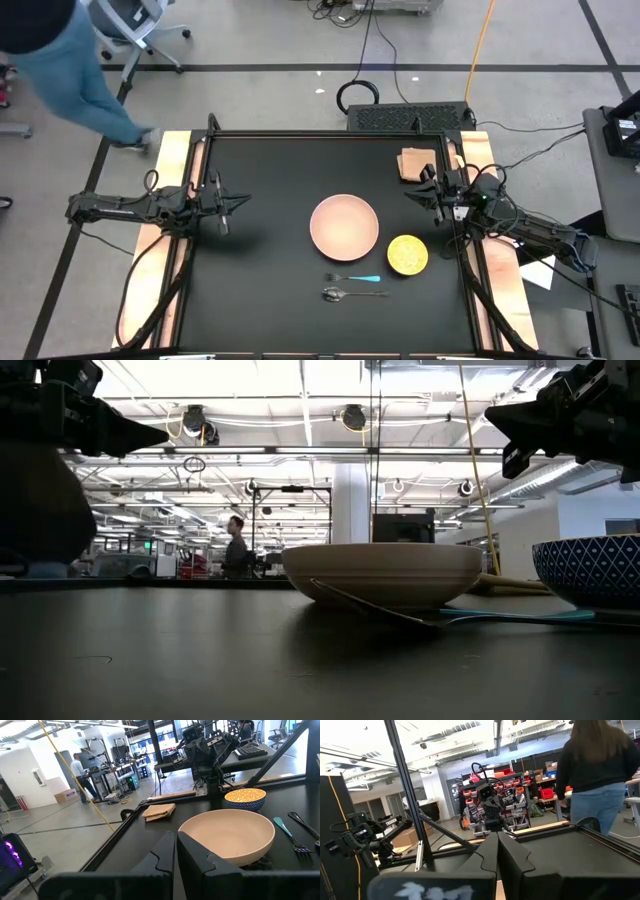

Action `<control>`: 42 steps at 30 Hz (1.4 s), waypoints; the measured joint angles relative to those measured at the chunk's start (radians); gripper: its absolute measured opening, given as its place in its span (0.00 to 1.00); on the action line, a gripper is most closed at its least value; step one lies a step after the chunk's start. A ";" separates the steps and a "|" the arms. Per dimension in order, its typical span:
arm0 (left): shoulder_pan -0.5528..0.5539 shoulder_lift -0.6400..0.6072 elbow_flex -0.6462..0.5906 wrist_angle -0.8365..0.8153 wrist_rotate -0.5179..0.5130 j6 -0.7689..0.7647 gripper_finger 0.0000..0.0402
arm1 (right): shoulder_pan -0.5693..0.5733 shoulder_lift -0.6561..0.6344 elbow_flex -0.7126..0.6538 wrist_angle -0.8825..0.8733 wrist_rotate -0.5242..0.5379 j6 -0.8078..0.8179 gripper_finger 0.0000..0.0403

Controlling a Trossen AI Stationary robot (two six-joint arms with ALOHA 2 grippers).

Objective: Set table place

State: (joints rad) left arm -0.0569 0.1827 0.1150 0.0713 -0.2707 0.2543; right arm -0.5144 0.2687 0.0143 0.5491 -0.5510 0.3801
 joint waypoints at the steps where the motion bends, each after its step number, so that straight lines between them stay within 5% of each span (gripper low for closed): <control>1: 0.000 0.000 0.000 0.000 0.000 0.000 0.06 | 0.000 0.000 0.000 0.000 0.000 0.000 0.00; 27: 0.000 0.000 0.000 0.000 0.000 -0.002 0.06 | 0.000 0.000 0.000 0.000 0.000 0.000 0.00; 42: 0.000 0.000 0.000 0.018 0.038 -0.185 0.06 | 0.000 0.000 0.000 0.009 0.000 -0.001 0.00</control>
State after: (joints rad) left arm -0.0568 0.1825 0.1148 0.0890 -0.2325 0.0696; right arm -0.5144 0.2687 0.0140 0.5577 -0.5507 0.3796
